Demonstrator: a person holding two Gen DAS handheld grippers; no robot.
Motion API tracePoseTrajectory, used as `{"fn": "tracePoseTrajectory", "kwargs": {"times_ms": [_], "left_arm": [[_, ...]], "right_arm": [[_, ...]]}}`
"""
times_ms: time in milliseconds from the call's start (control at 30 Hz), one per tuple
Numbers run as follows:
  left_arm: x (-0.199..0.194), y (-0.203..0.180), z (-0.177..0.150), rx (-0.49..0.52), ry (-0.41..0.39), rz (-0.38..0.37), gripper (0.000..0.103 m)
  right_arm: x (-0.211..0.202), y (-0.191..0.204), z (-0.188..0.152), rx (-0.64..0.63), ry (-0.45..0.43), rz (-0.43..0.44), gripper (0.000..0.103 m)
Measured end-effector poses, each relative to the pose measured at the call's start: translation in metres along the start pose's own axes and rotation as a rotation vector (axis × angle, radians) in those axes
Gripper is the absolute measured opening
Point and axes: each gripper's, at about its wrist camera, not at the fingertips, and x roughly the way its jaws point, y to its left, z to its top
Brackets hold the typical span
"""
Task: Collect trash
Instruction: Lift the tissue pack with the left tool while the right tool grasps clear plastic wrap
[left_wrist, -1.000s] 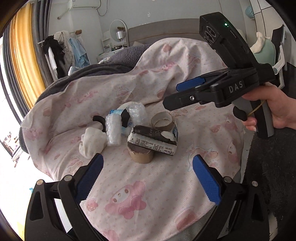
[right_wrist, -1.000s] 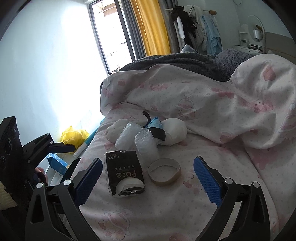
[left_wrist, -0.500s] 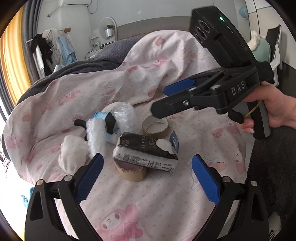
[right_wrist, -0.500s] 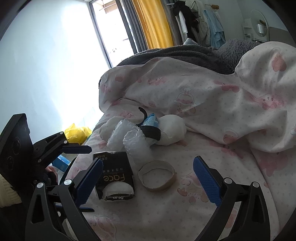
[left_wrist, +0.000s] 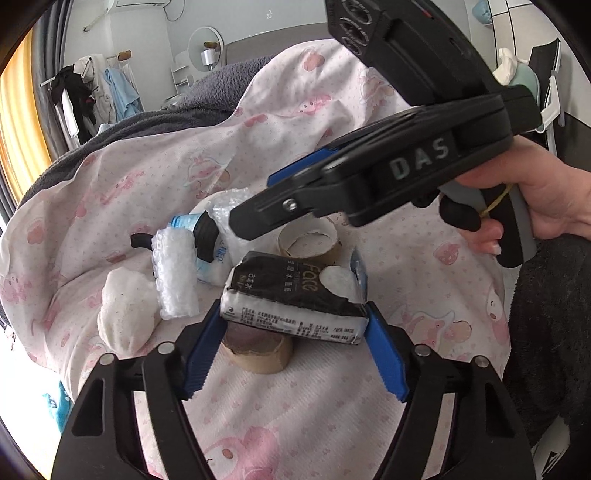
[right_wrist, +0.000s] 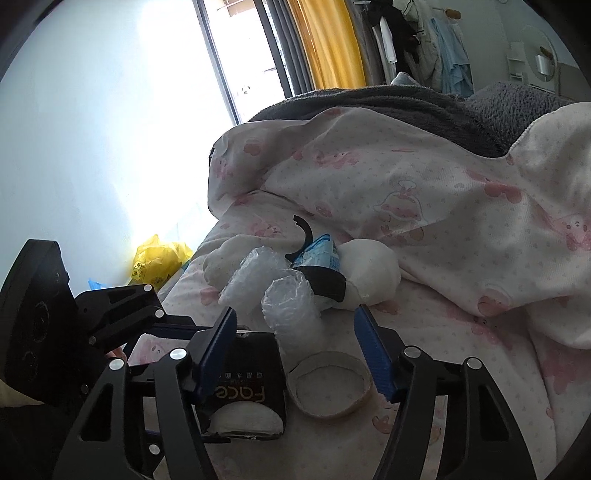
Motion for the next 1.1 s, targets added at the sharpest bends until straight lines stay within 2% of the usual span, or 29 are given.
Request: {"fn": "tracePoseTrajectory", "kwargs": {"times_ms": [267,467,633,833,1100], "left_arm": [[-0.013,0.009,-0.001,-0.036,-0.022,-0.002,0.074],[-0.027,0.016,-0.002,-0.07,-0.051,-0.009,0.074],[-0.043,0.025,-0.008,-0.111,-0.068,0.008,0.074],[-0.068,0.047,-0.015,-0.227,-0.115,0.044,0.074],[-0.094,0.066,-0.029,-0.306,-0.142,0.16,0.074]], "right_arm": [[0.01,0.002,0.007,0.022,0.017,0.008,0.046],[0.018,0.006,0.008,0.028,0.053,-0.046,0.032],[0.01,0.008,0.015,0.056,0.021,-0.067,0.031],[-0.005,0.016,0.025,0.109,-0.028,-0.078,0.031],[-0.013,0.049,0.047,0.124,-0.069,-0.077,0.031]]}}
